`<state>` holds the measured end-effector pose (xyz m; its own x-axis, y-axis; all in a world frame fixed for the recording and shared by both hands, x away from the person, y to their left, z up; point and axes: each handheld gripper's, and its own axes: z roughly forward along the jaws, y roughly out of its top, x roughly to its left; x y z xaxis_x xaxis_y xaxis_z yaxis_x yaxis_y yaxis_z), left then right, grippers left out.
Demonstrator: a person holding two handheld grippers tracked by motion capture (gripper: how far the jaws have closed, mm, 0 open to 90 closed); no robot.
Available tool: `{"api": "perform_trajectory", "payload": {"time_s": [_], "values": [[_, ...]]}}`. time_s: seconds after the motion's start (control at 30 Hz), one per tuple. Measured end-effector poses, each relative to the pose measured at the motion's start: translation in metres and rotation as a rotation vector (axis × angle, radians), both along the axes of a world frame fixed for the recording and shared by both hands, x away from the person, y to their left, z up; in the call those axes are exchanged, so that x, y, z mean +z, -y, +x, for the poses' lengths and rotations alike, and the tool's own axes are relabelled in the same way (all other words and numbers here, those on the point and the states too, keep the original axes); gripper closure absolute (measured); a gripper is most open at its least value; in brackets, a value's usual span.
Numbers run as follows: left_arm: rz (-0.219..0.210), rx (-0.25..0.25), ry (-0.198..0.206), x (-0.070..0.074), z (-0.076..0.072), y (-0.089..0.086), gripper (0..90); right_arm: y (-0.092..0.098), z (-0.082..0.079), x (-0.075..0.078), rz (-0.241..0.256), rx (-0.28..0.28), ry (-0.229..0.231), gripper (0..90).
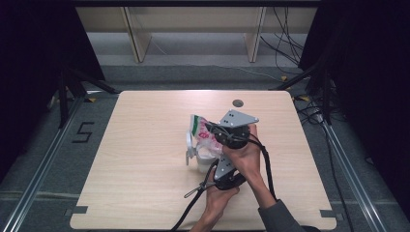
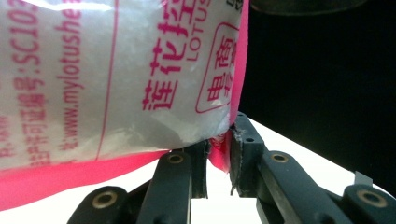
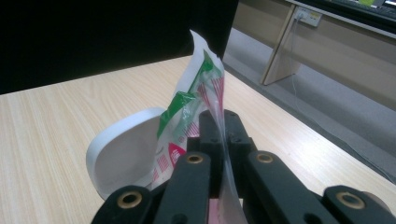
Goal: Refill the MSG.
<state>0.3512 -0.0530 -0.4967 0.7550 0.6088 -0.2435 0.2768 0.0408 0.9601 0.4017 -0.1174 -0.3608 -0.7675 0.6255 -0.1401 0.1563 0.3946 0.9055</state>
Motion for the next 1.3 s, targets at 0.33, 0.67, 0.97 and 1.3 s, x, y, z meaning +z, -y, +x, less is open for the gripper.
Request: {"api": "perform_trajectory", "payload": {"time_s": [0.33,0.67,0.97,1.3], "values": [[0.016,0.007,-0.006,0.0008,-0.0005,-0.0009,78.3,-0.0004,0.0002,-0.0004,-0.003,-0.004,0.002,89.6],[0.014,0.005,-0.005,0.0007,-0.0003,-0.0005,78.4,0.0012,0.001,0.0003,-0.005,-0.003,0.012,89.6],[0.005,0.002,0.001,0.0002,0.0003,-0.0002,78.3,0.001,-0.0001,0.0006,0.0,-0.001,-0.004,89.6],[0.005,0.0,0.005,-0.0002,0.0006,0.0002,78.3,0.0014,0.0008,0.0007,-0.003,-0.002,0.012,89.6]]}}
